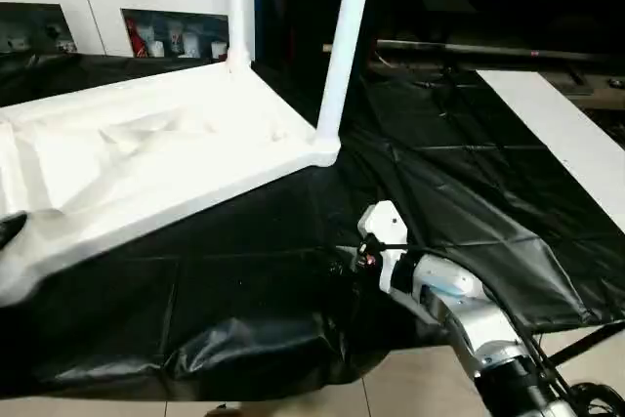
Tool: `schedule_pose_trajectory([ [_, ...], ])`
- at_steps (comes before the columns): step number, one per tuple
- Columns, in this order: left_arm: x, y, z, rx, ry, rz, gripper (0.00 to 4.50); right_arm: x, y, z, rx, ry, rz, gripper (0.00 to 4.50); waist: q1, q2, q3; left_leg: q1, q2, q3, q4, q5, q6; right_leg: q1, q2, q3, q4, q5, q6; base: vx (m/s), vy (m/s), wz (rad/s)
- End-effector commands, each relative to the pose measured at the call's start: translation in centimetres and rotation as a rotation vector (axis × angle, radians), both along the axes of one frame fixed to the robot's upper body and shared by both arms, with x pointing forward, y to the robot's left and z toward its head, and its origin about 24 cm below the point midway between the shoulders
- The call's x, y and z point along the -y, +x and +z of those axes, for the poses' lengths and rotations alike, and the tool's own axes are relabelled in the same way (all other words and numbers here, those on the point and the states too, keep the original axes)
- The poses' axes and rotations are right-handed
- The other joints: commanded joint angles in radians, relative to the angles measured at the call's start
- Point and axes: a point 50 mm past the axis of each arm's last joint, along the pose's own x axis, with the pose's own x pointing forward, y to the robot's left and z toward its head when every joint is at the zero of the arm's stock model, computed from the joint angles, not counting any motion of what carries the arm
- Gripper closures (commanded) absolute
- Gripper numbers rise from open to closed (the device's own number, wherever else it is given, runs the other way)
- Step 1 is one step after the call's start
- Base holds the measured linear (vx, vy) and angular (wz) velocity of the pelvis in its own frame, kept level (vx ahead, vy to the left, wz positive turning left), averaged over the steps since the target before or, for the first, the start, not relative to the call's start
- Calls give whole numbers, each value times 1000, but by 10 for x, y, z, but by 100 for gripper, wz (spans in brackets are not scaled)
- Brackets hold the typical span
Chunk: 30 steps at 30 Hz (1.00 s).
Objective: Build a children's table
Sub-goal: Rotate table base
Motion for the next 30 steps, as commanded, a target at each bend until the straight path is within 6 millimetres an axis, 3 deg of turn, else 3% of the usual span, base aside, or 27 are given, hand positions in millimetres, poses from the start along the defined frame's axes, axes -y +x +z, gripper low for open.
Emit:
schedule_pose_trajectory([
  [1, 24, 5, 0, -19, -42, -153, 7, 8, 9, -1, 5, -44, -84, 71, -11, 42, -38, 33, 38, -9, -84, -325, -48, 0, -85, 65, -106, -69, -204, 0, 0, 0],
  [3, 56, 7, 0, -32, -72, -297, 7, 13, 21, -5, 5, -98, -221, 71, -14, 43, -38, 27, 38, -13, -87, -324, -60, 7, -87, 65, -106, -94, -190, 0, 0, 0],
  [5, 77, 9, 0, -35, -78, -380, 7, 15, 26, -7, 1, -120, -271, 71, -14, 38, -41, 28, 37, -11, -83, -297, -60, 7, -84, 65, -103, -56, -183, 0, 0, 0],
  [6, 79, 9, 0, -35, -78, -385, 7, 16, 26, -8, 0, -121, -273, 71, -14, 40, -42, 27, 35, -10, -82, -282, -59, 8, -80, 64, -101, -35, -177, 0, 0, 0],
  [10, 133, 19, 4, -11, -73, -574, 7, 11, 36, -11, -27, -125, -311, 71, -20, 38, -50, 23, 34, -9, -74, -213, -57, 13, -75, 61, -89, 69, -167, 0, 0, 0],
  [12, 145, 22, 7, 7, -84, -609, 7, 8, 38, -12, -26, -134, -309, 71, -24, 34, -53, 15, 29, -7, -69, -167, -60, 21, -73, 60, -85, 125, -160, 0, 0, 0],
  [15, 161, 30, 10, 36, -95, -651, 7, 0, 43, -13, -45, -133, -306, 71, -41, 31, -52, 13, 26, -6, -67, -165, -69, 24, -71, 59, -85, 118, -155, 0, 0, 0],
  [16, 169, 38, 10, 52, -96, -650, 7, -5, 46, -12, -51, -131, -292, 71, -46, 23, -53, 12, 26, -5, -67, -164, -69, 25, -71, 60, -85, 112, -154, 0, 0, 0],
  [17, 173, 43, 9, 63, -94, -649, 7, -11, 47, -12, -53, -128, -276, 71, -45, 29, -54, 15, 28, -6, -66, -162, -72, 23, -73, 59, -84, 110, -156, 0, 0, 0],
  [21, 191, 56, 5, 71, -81, -672, 7, -31, 48, -10, -70, -111, -200, 71, -56, 26, -60, 9, 27, -7, -60, -105, -48, 29, -73, 58, -76, 200, -171, 0, 0, 0],
  [26, 219, 65, -3, 56, -97, -748, 7, -65, 40, -8, -71, -101, -38, 71, -55, 22, -64, 7, 28, -7, -55, -61, -22, 31, -74, 57, -71, 268, -186, 0, 0, 0],
  [30, 233, 74, -9, 67, -63, -753, 7, -81, 35, -8, -63, -96, 15, 71, -55, 23, -59, 10, 31, -7, -60, -100, -26, 29, -77, 57, -77, 204, -183, 0, 0, 0],
])
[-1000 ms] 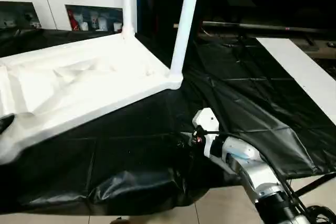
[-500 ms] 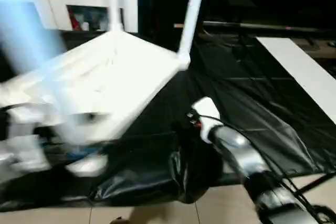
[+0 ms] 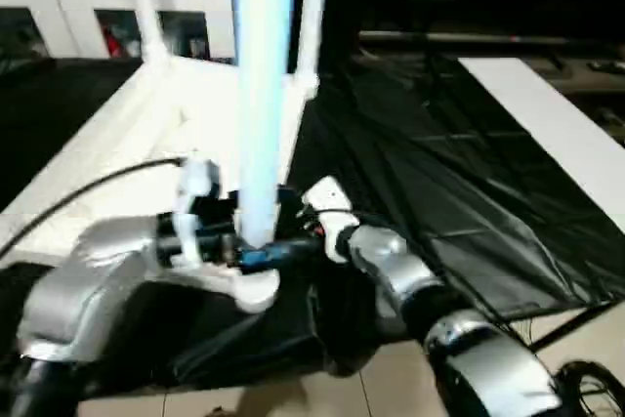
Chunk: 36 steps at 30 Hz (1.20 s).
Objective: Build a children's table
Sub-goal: Rotate table base
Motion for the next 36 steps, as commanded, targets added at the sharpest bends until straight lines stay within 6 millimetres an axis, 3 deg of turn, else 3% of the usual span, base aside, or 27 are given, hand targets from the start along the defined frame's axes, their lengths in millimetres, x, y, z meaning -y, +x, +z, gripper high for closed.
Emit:
schedule_pose_trajectory([
  [1, 14, 4, -4, 13, 26, -24, 7, -19, -5, 5, 27, 13, 82, 71, 0, 27, -54, 16, 32, -8, -66, -121, -34, 32, -81, 56, -80, 165, -190, 0, 0, 0],
  [5, 21, 19, -6, 58, 40, 33, 7, -22, -9, 2, 14, 39, 113, 71, -1, 30, -53, 19, 33, -9, -69, -158, -42, 29, -82, 59, -85, 117, -186, 0, 0, 0],
  [9, 24, 31, -7, 89, 51, 88, 7, -22, -10, 2, 16, 53, 132, 71, -1, 34, -56, 17, 33, -11, -68, -154, -43, 31, -83, 57, -83, 146, -195, 0, 0, 0],
  [10, 26, 35, -8, 100, 54, 106, 7, -22, -10, 2, 17, 57, 133, 71, -1, 38, -57, 19, 33, -11, -68, -160, -43, 29, -83, 57, -83, 150, -198, 0, 0, 0],
  [11, 29, 40, -7, 114, 45, 115, 7, -22, -11, 3, 9, 88, 149, 71, 1, 54, -57, 18, 32, -14, -67, -165, -46, 30, -85, 57, -81, 152, -201, 0, 0, 0],
  [12, 31, 43, -7, 121, 46, 125, 7, -22, -11, 3, 13, 86, 149, 71, 1, 44, -58, 18, 33, -12, -66, -163, -39, 31, -85, 58, -83, 164, -206, 0, 0, 0],
  [13, 33, 45, -7, 129, 45, 126, 7, -21, -11, 3, 13, 91, 151, 71, 1, 43, -59, 17, 33, -14, -67, -154, -36, 33, -84, 57, -80, 179, -210, 0, 0, 0],
  [14, 35, 47, -7, 135, 44, 126, 7, -20, -11, 2, 8, 97, 156, 71, 2, 56, -59, 17, 32, -15, -66, -157, -37, 32, -84, 56, -80, 182, -212, 0, 0, 0],
  [17, 37, 51, -8, 152, 58, 137, 7, -19, -11, 2, 13, 91, 154, 71, 3, 52, -61, 18, 33, -15, -63, -144, -27, 34, -85, 56, -77, 228, -227, 0, 0, 0],
  [20, 35, 62, -10, 155, 94, 202, 7, -16, -11, 0, 19, 86, 146, 71, 6, 58, -61, 21, 33, -13, -61, -152, -21, 32, -85, 56, -79, 222, -235, 0, 0, 0],
  [21, 32, 71, -11, 165, 124, 266, 7, -11, -10, -1, 25, 88, 122, 71, 5, 59, -56, 19, 32, -13, -64, -164, -18, 31, -83, 56, -83, 201, -235, 0, 0, 0],
  [22, 30, 73, -10, 170, 126, 284, 7, -8, -9, -1, 39, 81, 101, 71, 10, 60, -58, 24, 34, -12, -63, -181, -24, 30, -86, 57, -84, 175, -234, 0, 0, 0],
  [26, 28, 82, -9, 200, 153, 365, 7, 14, 6, 8, 108, 106, -60, 71, 13, 58, -57, 21, 36, -13, -65, -183, -29, 31, -91, 58, -85, 142, -232, 0, 0, 0],
  [27, 27, 84, -9, 210, 146, 392, 7, 23, 11, 13, 121, 146, -107, 71, 11, 56, -56, 17, 34, -13, -66, -180, -21, 33, -89, 58, -87, 142, -228, 0, 0, 0],
  [28, 27, 84, -6, 215, 104, 409, 7, 34, 15, 19, 138, 195, -145, 71, 12, 61, -56, 17, 35, -13, -64, -182, -14, 32, -90, 58, -86, 144, -225, 0, 0, 0],
  [29, 28, 83, -4, 202, 56, 401, 7, 40, 17, 23, 156, 219, -151, 71, 10, 57, -56, 14, 34, -13, -63, -177, -8, 35, -89, 58, -86, 152, -223, 0, 0, 0],
  [30, 30, 80, -2, 198, 12, 384, 7, 46, 17, 27, 171, 241, -150, 71, 10, 54, -57, 11, 32, -12, -61, -163, -1, 39, -89, 58, -84, 170, -221, 0, 0, 0],
  [31, 32, 76, 0, 195, -38, 362, 7, 53, 18, 31, 192, 262, -155, 71, 8, 60, -62, 7, 31, -15, -55, -99, 28, 41, -88, 56, -77, 263, -228, 0, 0, 0],
  [32, 33, 72, 1, 198, -73, 345, 7, 60, 18, 34, 214, 277, -162, 71, 10, 66, -62, 7, 32, -15, -53, -92, 36, 38, -88, 55, -76, 289, -231, 0, 0, 0],
  [35, 34, 61, -1, 198, -108, 320, 7, 75, 16, 44, 261, 317, -195, 71, 11, 61, -69, 7, 32, -15, -46, -36, 78, 42, -78, 51, -63, 430, -241, 0, 0, 0],
  [36, 33, 57, -1, 185, -130, 320, 7, 79, 15, 46, 272, 326, -202, 71, 13, 71, -72, 9, 30, -15, -43, -23, 84, 40, -77, 49, -61, 448, -242, 0, 0, 0],
])
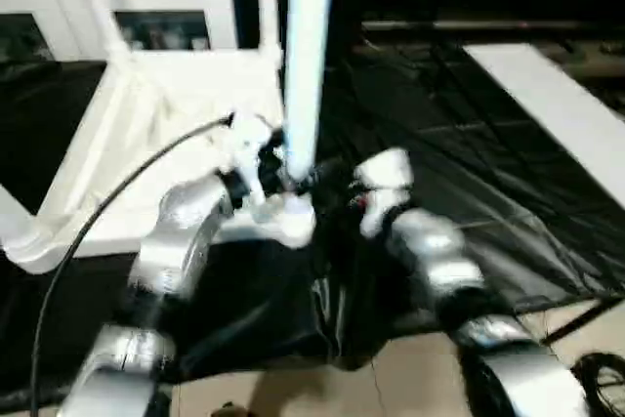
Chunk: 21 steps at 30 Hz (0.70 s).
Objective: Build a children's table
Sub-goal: Rotate table base
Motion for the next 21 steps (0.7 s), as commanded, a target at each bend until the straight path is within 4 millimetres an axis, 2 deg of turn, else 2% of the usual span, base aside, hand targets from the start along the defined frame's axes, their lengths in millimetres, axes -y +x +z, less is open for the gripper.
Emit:
schedule_pose_trajectory([
  [1, -3, -6, 4, -14, -38, -22, 7, 6, -3, 6, 19, 33, -11, 71, 1, 19, -88, 16, 29, -14, -43, -1, 82, 45, -73, 49, -51, 478, -244, 0, 0, 0],
  [3, -8, -15, 1, -37, -50, -59, 7, 14, -7, 9, 36, 45, -30, 71, 3, 19, -87, 16, 30, -14, -44, -10, 85, 43, -76, 49, -53, 460, -239, 0, 0, 0],
  [4, -10, -18, 0, -51, -62, -69, 7, 17, -9, 10, 41, 46, -38, 71, 0, 20, -85, 18, 31, -12, -46, -31, 81, 40, -74, 49, -58, 421, -238, 0, 0, 0],
  [6, -13, -21, 0, -60, -73, -71, 7, 19, -10, 10, 43, 46, -42, 71, 0, 19, -86, 16, 29, -12, -46, -34, 70, 42, -75, 50, -59, 404, -240, 0, 0, 0],
  [9, -24, -30, -9, -95, -53, -32, 7, 32, -15, 10, 46, 37, -100, 71, -4, 19, -77, 16, 30, -10, -52, -68, 50, 37, -73, 51, -68, 332, -224, 0, 0, 0],
  [11, -37, -43, -19, -143, -63, 13, 7, 41, -20, 14, 49, 58, -160, 71, -5, 24, -75, 16, 31, -11, -55, -91, 36, 38, -74, 52, -73, 285, -212, 0, 0, 0],
  [13, -52, -54, -26, -163, -120, 109, 7, 51, -24, 15, 24, 57, -243, 71, -9, 25, -75, 17, 32, -12, -56, -82, 26, 37, -71, 53, -74, 297, -198, 0, 0, 0],
  [15, -65, -62, -32, -170, -156, 227, 7, 56, -29, 13, 12, 22, -289, 71, -9, 25, -74, 18, 27, -9, -56, -105, 18, 35, -69, 54, -80, 261, -195, 0, 0, 0],
  [16, -73, -66, -36, -169, -161, 298, 7, 58, -33, 12, 15, -5, -307, 71, -10, 22, -70, 17, 29, -9, -57, -108, 13, 35, -67, 55, -83, 250, -188, 0, 0, 0],
  [17, -79, -69, -39, -165, -164, 385, 7, 59, -37, 11, 12, -25, -321, 71, -11, 23, -67, 16, 29, -9, -60, -135, 9, 33, -69, 55, -88, 213, -176, 0, 0, 0],
  [19, -89, -77, -47, -156, -170, 554, 7, 58, -46, 8, 2, -38, -344, 71, -12, 15, -64, 18, 30, -7, -63, -168, 4, 33, -71, 57, -97, 135, -160, 0, 0, 0],
  [21, -91, -82, -49, -145, -181, 616, 7, 56, -50, 7, -1, -44, -352, 71, -11, 15, -61, 18, 33, -9, -68, -185, 2, 27, -73, 59, -103, 69, -140, 0, 0, 0],
])
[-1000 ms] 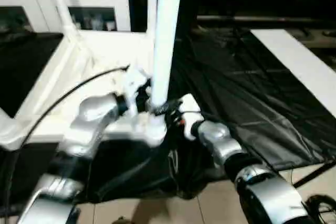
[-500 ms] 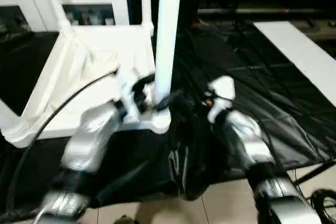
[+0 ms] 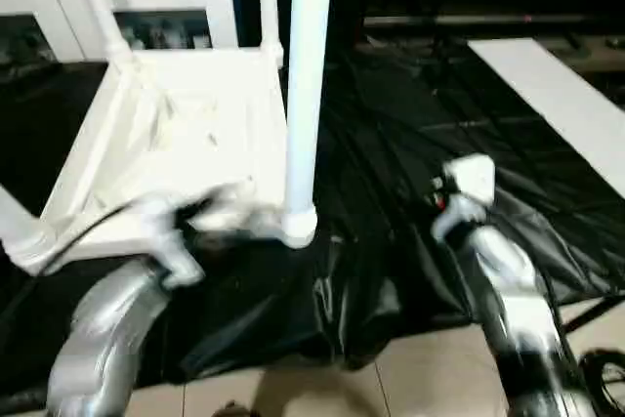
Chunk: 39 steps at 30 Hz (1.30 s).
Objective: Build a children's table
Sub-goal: Rotate table base
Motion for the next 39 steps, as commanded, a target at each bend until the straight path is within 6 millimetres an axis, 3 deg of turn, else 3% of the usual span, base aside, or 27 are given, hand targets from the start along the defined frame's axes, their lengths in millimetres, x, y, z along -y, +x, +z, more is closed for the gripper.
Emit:
schedule_pose_trajectory([
  [1, 0, -5, 3, 29, 38, 95, 7, -5, -7, 6, 20, -14, 9, 71, -3, -3, -56, 23, 32, -7, -69, -197, 12, 33, -76, 60, -103, 28, -137, 0, 0, 0],
  [5, 6, -11, -2, 6, 49, 149, 7, -14, -18, 0, -4, 6, 54, 71, 29, -9, -53, -7, 25, -12, -24, -158, 136, 55, -179, 112, -157, -155, -107, 0, 0, 0],
  [7, 15, -9, -3, 8, 79, 155, 7, -28, -25, -9, -39, -38, 145, 71, 54, -11, -53, -38, 38, -46, 44, -114, 183, 67, -270, 167, -194, -303, -99, -7, 96, -5],
  [8, 15, -9, -3, 8, 79, 155, 7, -28, -25, -9, -39, -38, 145, 71, 57, -5, -52, -46, 43, -58, 49, -105, 190, 67, -276, 170, -195, -310, -109, -3, 121, -8],
  [10, 18, -7, -3, 9, 106, 158, 7, -32, -26, -13, -60, -47, 172, 71, 56, -7, -57, -89, -6, -76, 7, -5, 369, 106, -221, 45, -186, -228, -103, 18, 218, 9],
  [12, 18, -7, -3, 11, 115, 175, 7, -32, -26, -15, -67, -49, 172, 71, 36, 20, -65, -41, -37, -82, -38, 124, 491, 98, -127, -24, -149, -177, -116, 38, 256, 38],
  [13, 18, -8, -3, 14, 123, 184, 7, -32, -25, -15, -72, -42, 171, 71, -31, 49, -77, 122, -56, -193, -39, 375, 776, -51, 57, -85, 93, -213, -26, 47, 242, 55],
  [14, 17, -9, -2, 16, 131, 198, 7, -33, -24, -15, -73, -36, 175, 71, -18, 51, -76, 114, -45, -217, -35, 487, 797, -75, 49, -71, 130, -214, 23, 47, 242, 55],
  [15, 17, -9, -2, 16, 133, 200, 7, -33, -24, -15, -73, -36, 176, 71, -6, 44, -62, 63, -46, -228, -58, 628, 803, -87, 48, -58, 167, -210, 85, -30, 200, 34],
  [18, 19, -12, 0, 34, 226, 242, 7, -32, -24, -18, -79, -25, 203, 71, 4, -20, -53, -3, -54, -229, -123, 218, 547, -40, 46, 8, 148, -134, 56, -101, 154, 37],
  [19, 20, -12, 1, 44, 260, 256, 7, -30, -25, -21, -84, -15, 208, 71, -1, -83, -54, -44, -79, -261, -165, -390, 245, -24, -49, 115, 46, -129, -106, -136, 107, 72],
  [20, 21, -12, 0, 46, 264, 258, 7, -29, -26, -22, -87, -10, 209, 71, 16, -106, -38, -59, -126, -224, -62, -462, 131, -46, -170, 155, -65, -236, -147, -136, 107, 72],
  [21, 21, -12, 0, 46, 265, 259, 7, -29, -26, -22, -87, -9, 209, 71, 20, -74, -32, -12, -154, -177, 155, -367, 69, -80, -274, 147, -159, -326, -232, -114, 98, 63],
  [22, 22, -11, 1, 48, 267, 266, 7, -26, -26, -23, -89, -13, 200, 71, -26, -16, 0, -50, -71, -174, 292, -256, -79, 31, -244, -38, -180, -532, -348, -28, 157, 29],
  [23, 23, -8, 2, 46, 270, 266, 7, -22, -27, -24, -91, -10, 184, 71, -40, 4, -2, -25, -31, -188, 289, -318, -81, 33, -226, -104, -183, -527, -356, -28, 157, 29],
  [24, 24, -6, 3, 45, 275, 267, 7, -18, -27, -24, -91, -7, 170, 71, -62, 44, -26, -10, 19, -261, 166, -514, -94, 70, -156, -166, -93, -471, -289, -20, 215, 29],
  [25, 26, -3, 2, 42, 297, 260, 7, -13, -27, -25, -96, 5, 143, 71, -69, 60, -45, 36, 107, -330, -32, -748, -160, -85, 9, -80, 188, -183, -60, -72, 175, 46],
  [26, 26, -3, 1, 42, 308, 258, 7, -11, -26, -25, -98, 11, 133, 71, -66, 65, -52, 27, 108, -348, -26, -680, -199, -89, 2, -55, 223, -160, -5, -72, 175, 46],
  [27, 26, -2, 1, 42, 314, 256, 7, -11, -26, -25, -99, 13, 128, 71, -62, 86, -49, -12, 70, -320, -40, -591, -241, -89, 11, -43, 229, -135, 30, -101, 115, 18],
  [30, 27, 1, -6, -3, 305, 256, 7, -1, -24, -26, -93, 14, 86, 71, -52, 79, -56, -10, -1, -262, -65, -607, -200, -54, 30, -53, 173, -59, 2, -125, 70, -11],
  [32, 26, 4, -6, 0, 314, 264, 7, 2, -22, -24, -83, 3, 86, 71, -45, 50, -48, -11, -38, -232, -91, -559, -120, 1, -5, -18, 57, 41, -6, -110, -15, -8],
  [33, 26, 4, -6, 0, 314, 264, 7, 2, -22, -24, -83, 3, 86, 71, -39, 1, -57, -11, -50, -223, -86, -598, -100, 25, -68, 40, -25, -24, 15, -101, -96, -6],
  [34, 25, 5, -6, 0, 312, 267, 7, 3, -21, -24, -83, 2, 82, 71, -33, -43, -61, -16, -63, -201, -63, -531, -57, 32, -107, 82, -64, -170, 52, -110, -168, -4],
  [35, 25, 7, -5, 6, 316, 271, 7, 5, -20, -23, -82, -2, 68, 71, -30, -72, -41, 30, -85, -140, 120, -305, 12, -49, -228, 119, -227, -758, 13, -110, -168, -4],
  [36, 25, 10, -4, 7, 318, 280, 7, 8, -19, -22, -82, 17, 37, 71, -32, -74, -49, -16, -80, -138, 130, -102, 27, 8, -227, 129, -215, -843, -23, -56, -126, -22],
  [37, 25, 10, -4, 7, 319, 281, 7, 9, -19, -22, -82, 21, 32, 71, -18, -54, -41, -16, -45, -128, 50, -81, 10, 26, -192, 84, -176, -682, -76, -5, -57, -24],
  [39, 27, 15, -3, 10, 314, 288, 7, 13, -14, -19, -75, 61, -19, 71, -41, -36, -45, 14, 2, -123, -48, -364, 1, -6, -87, 39, -117, -439, -109, -23, -59, -10],
])
